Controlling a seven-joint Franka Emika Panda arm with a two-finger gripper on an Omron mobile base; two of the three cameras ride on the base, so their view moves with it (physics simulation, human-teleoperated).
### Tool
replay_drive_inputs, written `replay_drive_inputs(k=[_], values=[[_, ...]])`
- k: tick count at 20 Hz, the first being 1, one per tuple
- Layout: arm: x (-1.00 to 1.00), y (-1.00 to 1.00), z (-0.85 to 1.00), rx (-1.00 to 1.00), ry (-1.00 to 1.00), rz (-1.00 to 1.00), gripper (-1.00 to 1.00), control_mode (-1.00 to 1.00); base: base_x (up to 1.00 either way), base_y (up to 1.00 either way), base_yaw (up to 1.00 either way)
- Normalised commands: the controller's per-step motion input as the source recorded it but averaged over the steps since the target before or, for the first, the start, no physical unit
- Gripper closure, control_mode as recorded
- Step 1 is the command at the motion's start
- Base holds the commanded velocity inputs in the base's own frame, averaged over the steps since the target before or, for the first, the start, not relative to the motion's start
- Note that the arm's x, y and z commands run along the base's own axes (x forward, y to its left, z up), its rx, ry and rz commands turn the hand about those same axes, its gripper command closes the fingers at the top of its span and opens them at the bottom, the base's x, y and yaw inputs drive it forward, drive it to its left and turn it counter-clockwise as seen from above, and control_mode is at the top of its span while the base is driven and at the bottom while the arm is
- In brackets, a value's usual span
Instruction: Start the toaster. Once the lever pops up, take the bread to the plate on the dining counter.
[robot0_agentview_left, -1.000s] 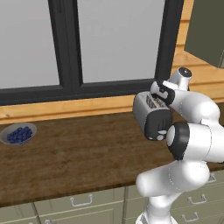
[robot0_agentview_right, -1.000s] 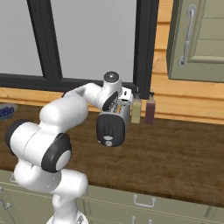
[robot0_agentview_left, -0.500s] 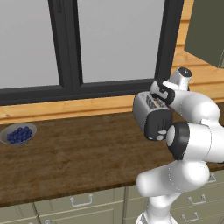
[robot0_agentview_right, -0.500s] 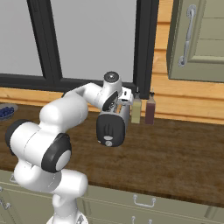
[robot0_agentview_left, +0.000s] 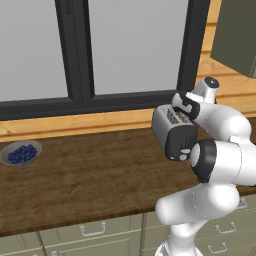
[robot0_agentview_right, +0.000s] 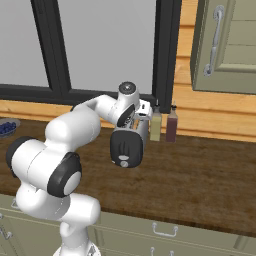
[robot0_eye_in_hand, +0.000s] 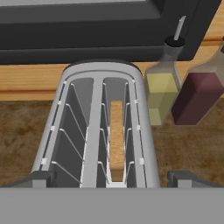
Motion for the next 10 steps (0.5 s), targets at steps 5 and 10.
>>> replay_drive_inputs(k=[5, 10], values=[[0.0, 0.0, 0.0, 0.0, 0.0, 0.0, -1.0, -1.0, 0.0, 0.0, 0.0], [0.0, 0.0, 0.0, 0.0, 0.0, 0.0, -1.0, -1.0, 0.0, 0.0, 0.0]])
